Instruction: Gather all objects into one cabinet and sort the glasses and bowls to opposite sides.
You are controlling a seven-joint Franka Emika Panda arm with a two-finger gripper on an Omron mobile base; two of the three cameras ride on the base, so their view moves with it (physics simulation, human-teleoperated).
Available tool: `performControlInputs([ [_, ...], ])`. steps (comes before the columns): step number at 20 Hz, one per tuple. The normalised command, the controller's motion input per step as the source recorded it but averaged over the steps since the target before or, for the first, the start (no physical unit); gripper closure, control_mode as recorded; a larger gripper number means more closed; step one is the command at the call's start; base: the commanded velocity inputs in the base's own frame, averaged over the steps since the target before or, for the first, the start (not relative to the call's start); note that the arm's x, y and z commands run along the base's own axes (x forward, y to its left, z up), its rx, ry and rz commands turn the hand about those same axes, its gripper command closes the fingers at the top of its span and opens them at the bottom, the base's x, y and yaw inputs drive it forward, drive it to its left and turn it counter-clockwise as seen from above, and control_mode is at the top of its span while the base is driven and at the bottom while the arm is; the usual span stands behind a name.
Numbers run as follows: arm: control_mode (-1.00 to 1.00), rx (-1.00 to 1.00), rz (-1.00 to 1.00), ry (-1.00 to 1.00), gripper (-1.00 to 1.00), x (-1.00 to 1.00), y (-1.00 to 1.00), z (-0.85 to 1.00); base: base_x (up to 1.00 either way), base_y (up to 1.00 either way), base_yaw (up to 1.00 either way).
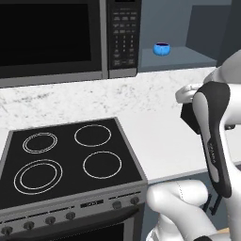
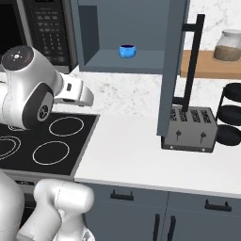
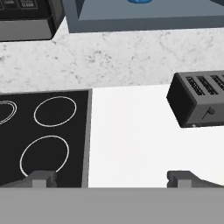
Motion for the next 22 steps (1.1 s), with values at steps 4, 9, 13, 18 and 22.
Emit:
performControlInputs([
  [4,-1.0,0.0,0.0,0.0,-1.0,0.0,0.0,0.0,0.0,0.0,0.0],
  [9,-1.0,0.0,-0.01,0.01,-1.0,0.1,0.0,-0.01,0.0,0.0,0.0],
  [13,-1.0,0.07,-0.12,0.13,-1.0,0.5,-0.17,0.07,0.0,0.0,0.0],
  [18,-1.0,0.04,-0.18,0.12,-1.0,0.77,-0.14,0.4,0.0,0.0,0.0],
  [22,-1.0,0.05,0.0,0.03,-1.0,0.84,-0.05,0.16,0.0,0.0,0.0],
])
